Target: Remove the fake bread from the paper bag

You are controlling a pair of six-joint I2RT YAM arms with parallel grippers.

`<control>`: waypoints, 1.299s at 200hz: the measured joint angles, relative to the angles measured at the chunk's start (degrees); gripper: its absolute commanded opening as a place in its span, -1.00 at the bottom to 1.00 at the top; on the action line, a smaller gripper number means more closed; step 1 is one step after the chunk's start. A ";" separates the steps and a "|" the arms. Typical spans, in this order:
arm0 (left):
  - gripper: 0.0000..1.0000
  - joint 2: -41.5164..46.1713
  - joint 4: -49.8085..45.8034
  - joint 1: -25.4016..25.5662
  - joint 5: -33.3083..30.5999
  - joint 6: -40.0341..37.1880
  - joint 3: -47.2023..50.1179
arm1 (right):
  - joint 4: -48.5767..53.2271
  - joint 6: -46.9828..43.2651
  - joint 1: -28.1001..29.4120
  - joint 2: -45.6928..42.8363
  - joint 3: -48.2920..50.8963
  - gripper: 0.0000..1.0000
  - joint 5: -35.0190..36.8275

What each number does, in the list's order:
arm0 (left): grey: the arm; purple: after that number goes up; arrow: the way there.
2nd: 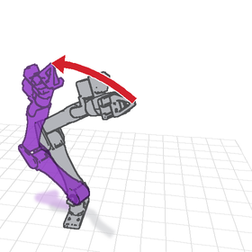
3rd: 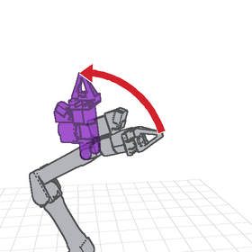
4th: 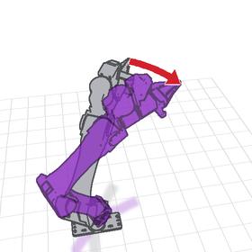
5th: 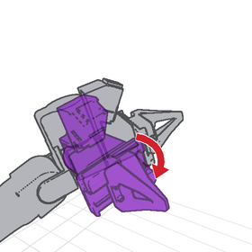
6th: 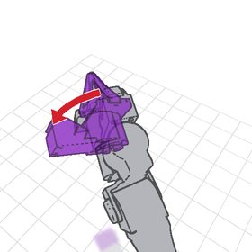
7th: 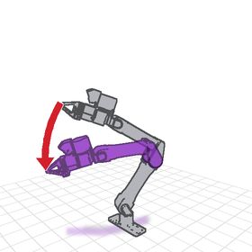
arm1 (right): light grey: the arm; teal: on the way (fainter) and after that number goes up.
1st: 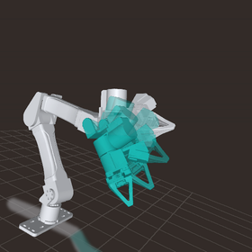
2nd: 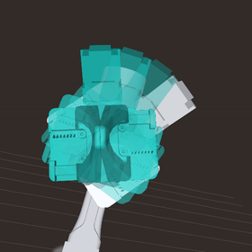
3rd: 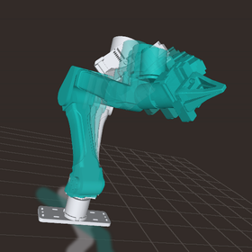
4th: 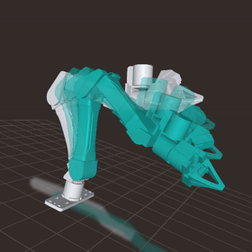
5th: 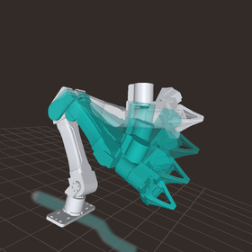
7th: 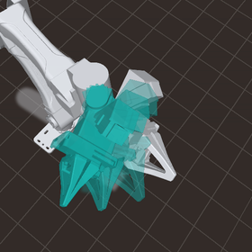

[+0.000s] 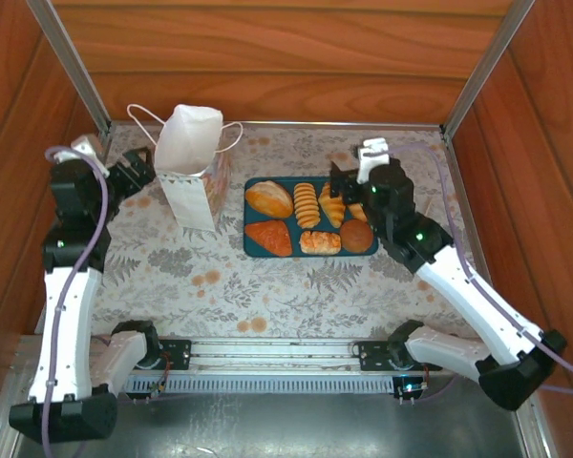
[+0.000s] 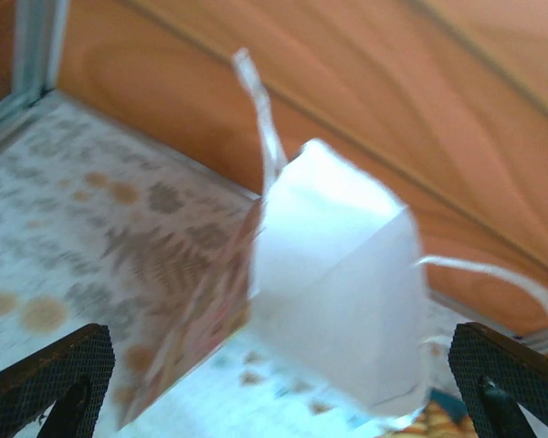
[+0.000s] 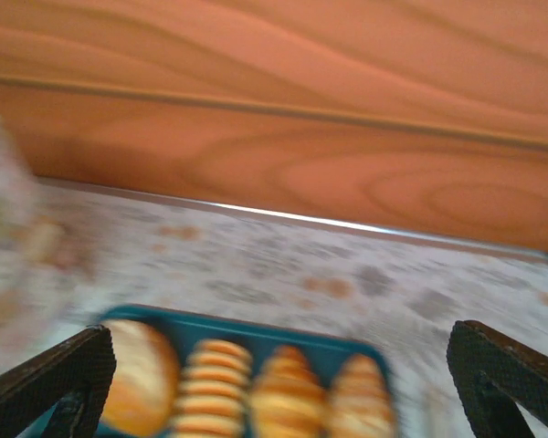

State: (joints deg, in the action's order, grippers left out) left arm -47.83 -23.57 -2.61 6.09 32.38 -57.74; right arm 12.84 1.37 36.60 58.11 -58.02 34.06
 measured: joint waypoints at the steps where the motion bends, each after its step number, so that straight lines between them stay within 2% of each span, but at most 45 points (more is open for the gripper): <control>1: 1.00 0.24 -0.02 0.00 -0.17 0.00 0.35 | 0.00 -0.04 -0.20 -0.17 0.35 0.99 0.28; 16: 1.00 3.89 0.00 -0.02 -3.72 -0.04 6.67 | -0.76 -1.53 -5.14 -3.06 7.19 0.99 2.60; 42: 1.00 7.39 0.46 -0.02 -9.73 -0.39 15.78 | -0.04 -1.64 -13.97 -5.99 15.61 0.99 1.64; 81: 1.00 10.19 5.11 -0.02 -18.18 -2.05 25.79 | -4.07 -0.85 -22.23 -6.40 24.83 0.99 -4.63; 138: 1.00 13.31 21.57 0.00 -24.11 -10.19 44.26 | -15.54 -0.92 -24.68 1.73 31.43 0.99 -13.27; 170: 1.00 7.91 28.06 0.00 -24.35 -13.55 44.89 | -23.74 -1.66 -25.46 6.29 32.02 0.99 -15.80; 217: 1.00 -5.09 40.26 0.26 -24.24 -16.50 45.07 | -33.03 -3.04 -25.92 13.64 32.02 1.00 -19.43; 260: 1.00 -11.26 50.16 0.44 -23.63 -18.23 45.92 | -39.65 -5.60 -26.18 18.88 32.02 1.00 -22.29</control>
State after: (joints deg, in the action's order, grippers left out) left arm -59.09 26.59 -2.17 -17.54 14.15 -11.81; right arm -26.81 -4.23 10.41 76.99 -26.00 11.77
